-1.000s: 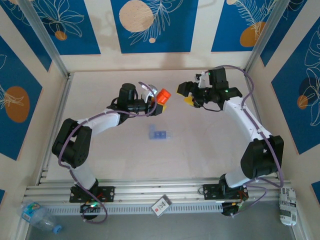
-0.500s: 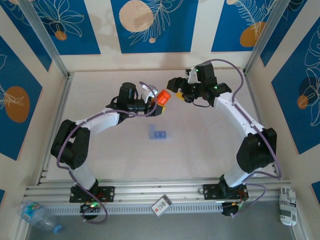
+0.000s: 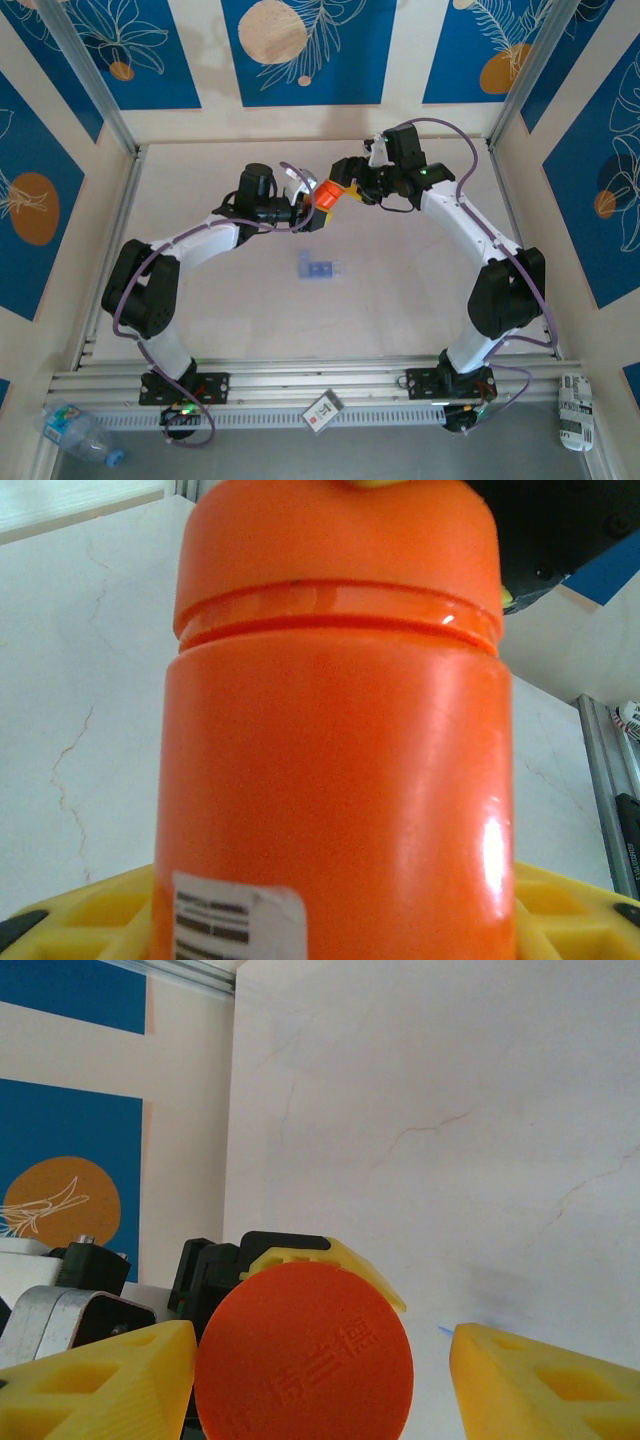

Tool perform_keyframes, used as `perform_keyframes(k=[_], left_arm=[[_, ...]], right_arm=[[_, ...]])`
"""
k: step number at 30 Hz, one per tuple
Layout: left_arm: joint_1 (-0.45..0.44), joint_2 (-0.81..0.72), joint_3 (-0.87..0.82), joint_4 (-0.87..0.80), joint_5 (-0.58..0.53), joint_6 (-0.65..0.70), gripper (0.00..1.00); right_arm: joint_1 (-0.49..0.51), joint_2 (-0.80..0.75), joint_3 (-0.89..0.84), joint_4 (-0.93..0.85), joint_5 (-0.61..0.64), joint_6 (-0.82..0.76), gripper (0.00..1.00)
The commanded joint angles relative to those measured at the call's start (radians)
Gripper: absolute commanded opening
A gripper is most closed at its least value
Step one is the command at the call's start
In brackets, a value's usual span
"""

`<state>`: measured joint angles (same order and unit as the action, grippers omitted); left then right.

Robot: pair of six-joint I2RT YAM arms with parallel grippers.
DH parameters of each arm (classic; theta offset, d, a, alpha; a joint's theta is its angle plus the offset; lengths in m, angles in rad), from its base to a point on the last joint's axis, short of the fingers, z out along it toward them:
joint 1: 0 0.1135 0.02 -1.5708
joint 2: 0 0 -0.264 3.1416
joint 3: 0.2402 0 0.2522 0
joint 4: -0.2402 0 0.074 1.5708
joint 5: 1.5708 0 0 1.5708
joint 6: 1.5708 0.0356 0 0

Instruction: Sort the pills into containers

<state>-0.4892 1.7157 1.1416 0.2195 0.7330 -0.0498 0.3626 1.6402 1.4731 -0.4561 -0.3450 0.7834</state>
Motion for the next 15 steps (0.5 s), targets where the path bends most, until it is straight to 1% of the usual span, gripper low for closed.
perform_keyframes(k=[1,6,12,15], left_arm=[[-0.006,-0.021,0.038,0.02,0.035,0.01,0.0],[-0.007,-0.018,0.042,0.017,0.036,0.008,0.0],[-0.008,-0.017,0.04,0.017,0.039,0.01,0.0],[-0.008,-0.019,0.04,0.018,0.04,0.009,0.0]], right_arm=[[0.012,0.013,0.02,-0.002,-0.039,-0.018,0.68],[0.018,0.019,0.018,0.003,-0.048,-0.021,0.66],[0.02,0.019,0.016,0.007,-0.055,-0.027,0.52],[0.019,0.021,0.013,0.019,-0.076,-0.056,0.45]])
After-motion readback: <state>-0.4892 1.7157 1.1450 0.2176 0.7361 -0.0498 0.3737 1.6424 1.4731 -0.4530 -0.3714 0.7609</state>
